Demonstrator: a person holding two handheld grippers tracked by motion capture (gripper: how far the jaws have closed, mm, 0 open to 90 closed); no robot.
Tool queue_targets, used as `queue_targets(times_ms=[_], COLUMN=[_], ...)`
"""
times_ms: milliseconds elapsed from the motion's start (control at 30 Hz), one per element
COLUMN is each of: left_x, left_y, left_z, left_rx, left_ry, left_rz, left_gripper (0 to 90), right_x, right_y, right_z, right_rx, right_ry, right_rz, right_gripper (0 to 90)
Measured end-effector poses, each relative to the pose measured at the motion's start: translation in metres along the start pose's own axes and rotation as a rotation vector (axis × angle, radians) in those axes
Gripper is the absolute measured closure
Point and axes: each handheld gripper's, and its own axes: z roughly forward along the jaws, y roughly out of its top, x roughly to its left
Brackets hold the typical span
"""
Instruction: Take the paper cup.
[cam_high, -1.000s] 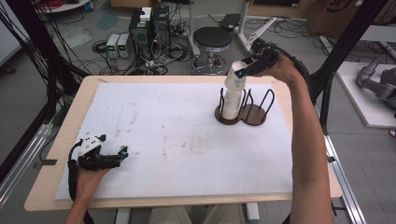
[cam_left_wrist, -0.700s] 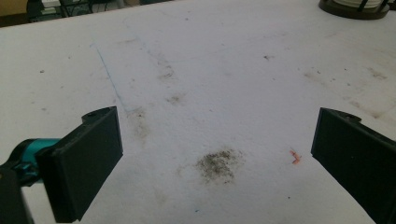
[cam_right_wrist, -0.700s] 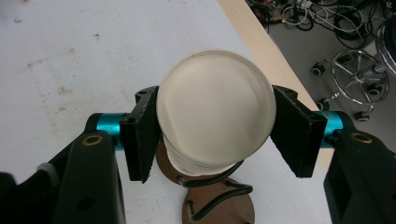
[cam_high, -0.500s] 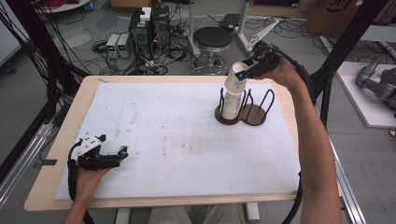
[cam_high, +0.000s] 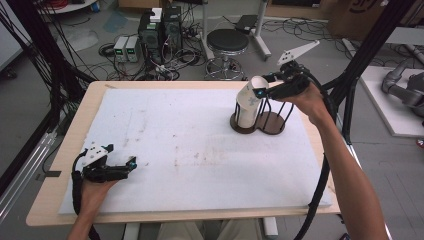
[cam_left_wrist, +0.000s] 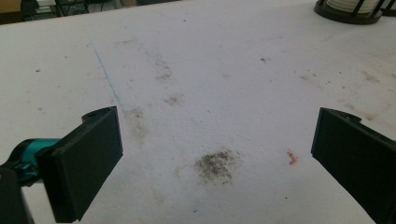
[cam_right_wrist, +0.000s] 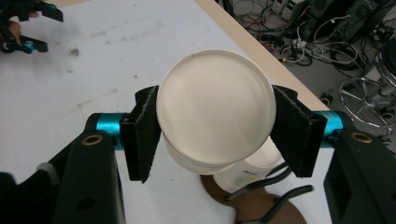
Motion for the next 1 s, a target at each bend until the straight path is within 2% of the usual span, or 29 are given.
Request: queue_targets(times_ms=[33,233,267,300,400,600,667,800,1000], left_x=[0.0,0.0,0.0,0.001,0.001,0.001,0.001,0.001,0.002], left_y=[0.0,0.0,0.0,0.0,0.0,0.0,0.0,0.0,0.0], left_z=[0.0,-0.001,-0.001,-0.001,-0.001,-0.001,-0.001,-0.001,-0.001], left_rx=[0.0,-0.007,-0.009,-0.01,-0.011,-0.011,-0.01,-0.011,-0.013], left_ry=[-0.001,-0.004,-0.004,-0.006,-0.006,-0.007,-0.008,-0.008,-0.01], left_rz=[-0.002,-0.009,-0.009,-0.009,-0.012,-0.01,-0.009,-0.01,-0.017], left_gripper=[1.9,1.9,1.9,1.9,1.9,1.9,1.9,1.9,1.9], right_x=[0.0,0.025,0.031,0.031,0.046,0.056,0.061,0.068,0.082], right_y=[0.0,-0.01,-0.014,-0.014,-0.025,-0.038,-0.046,-0.052,-0.066], right_z=[0.0,-0.003,-0.006,-0.006,-0.013,-0.015,-0.013,-0.008,0.006], right_rx=[0.0,-0.057,-0.093,-0.093,-0.163,-0.206,-0.238,-0.246,-0.298], right_ry=[0.0,0.019,0.02,0.02,0.037,0.057,0.079,0.094,0.141], right_rz=[0.0,0.007,0.006,0.006,0.017,0.03,0.039,0.032,0.034], right_gripper=[38.3,38.3,38.3,38.3,38.3,38.3,38.3,38.2,38.3])
